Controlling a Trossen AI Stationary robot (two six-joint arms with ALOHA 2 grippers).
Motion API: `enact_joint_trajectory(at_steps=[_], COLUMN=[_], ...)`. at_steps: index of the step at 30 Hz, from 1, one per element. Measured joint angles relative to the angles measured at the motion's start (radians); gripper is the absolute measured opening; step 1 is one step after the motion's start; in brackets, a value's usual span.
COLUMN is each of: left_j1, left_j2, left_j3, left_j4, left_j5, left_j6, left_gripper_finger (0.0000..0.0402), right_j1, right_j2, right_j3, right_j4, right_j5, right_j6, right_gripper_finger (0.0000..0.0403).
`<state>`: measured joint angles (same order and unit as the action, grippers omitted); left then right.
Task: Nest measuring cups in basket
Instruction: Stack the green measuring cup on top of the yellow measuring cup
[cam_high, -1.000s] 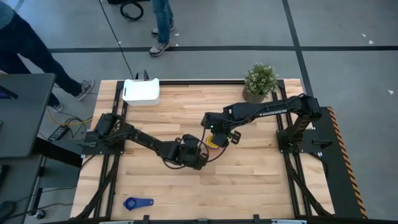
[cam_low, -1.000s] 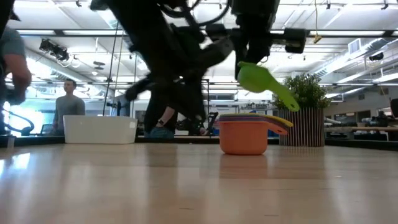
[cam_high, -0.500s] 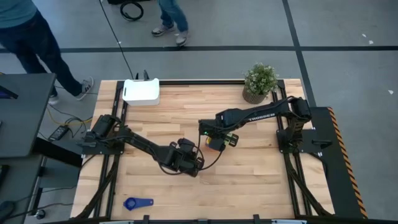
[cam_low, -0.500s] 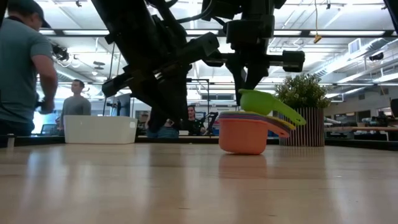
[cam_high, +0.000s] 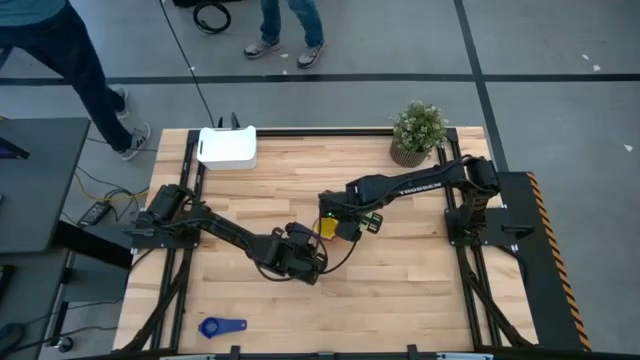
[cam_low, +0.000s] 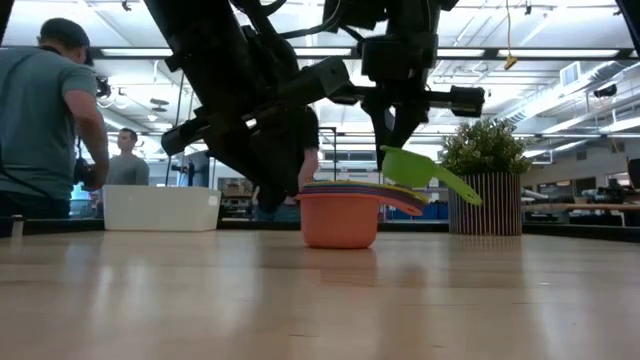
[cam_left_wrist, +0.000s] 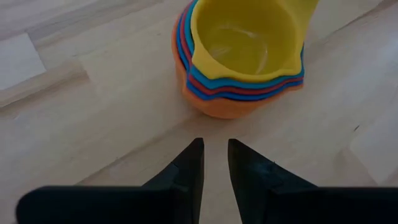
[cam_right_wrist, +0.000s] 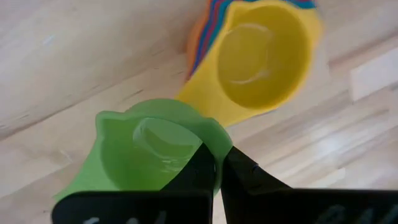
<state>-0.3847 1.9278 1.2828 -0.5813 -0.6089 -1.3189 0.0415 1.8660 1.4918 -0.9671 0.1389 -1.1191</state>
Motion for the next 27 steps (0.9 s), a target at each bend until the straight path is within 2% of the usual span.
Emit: enact_joint_trajectory(at_steps=[6,9,14,27], left_j1=[0.007,0.032,0.076,0.158], left_j2=[0.016,0.039,0.077,0.109], left_j3=[0.001,0.001,0.001,0.000], left_j4=[-0.113,-0.120,-0.052,0.194], left_j5=[-0.026,-0.007,0.011,0.046], left_j6=[-0.012,0.003,0.096,0.338], left_gripper_finger=[0.0079,0.0079,0.0079,0.0079], right_j1=[0.002,0.002,0.002,-0.011], right_j2=[-0.002,-0.003,-0.003,-0.003], right_j3=[0.099,0.142,0.185,0.189], right_j4=[-0.036,-0.054,-0.086,-0.097], right_j5=[-0.001,-0.005,-0.008,-0.023], right_j6=[0.026,0.035,0.035,0.035], right_gripper_finger=[0.0011,0.0011,0.0011,0.0011])
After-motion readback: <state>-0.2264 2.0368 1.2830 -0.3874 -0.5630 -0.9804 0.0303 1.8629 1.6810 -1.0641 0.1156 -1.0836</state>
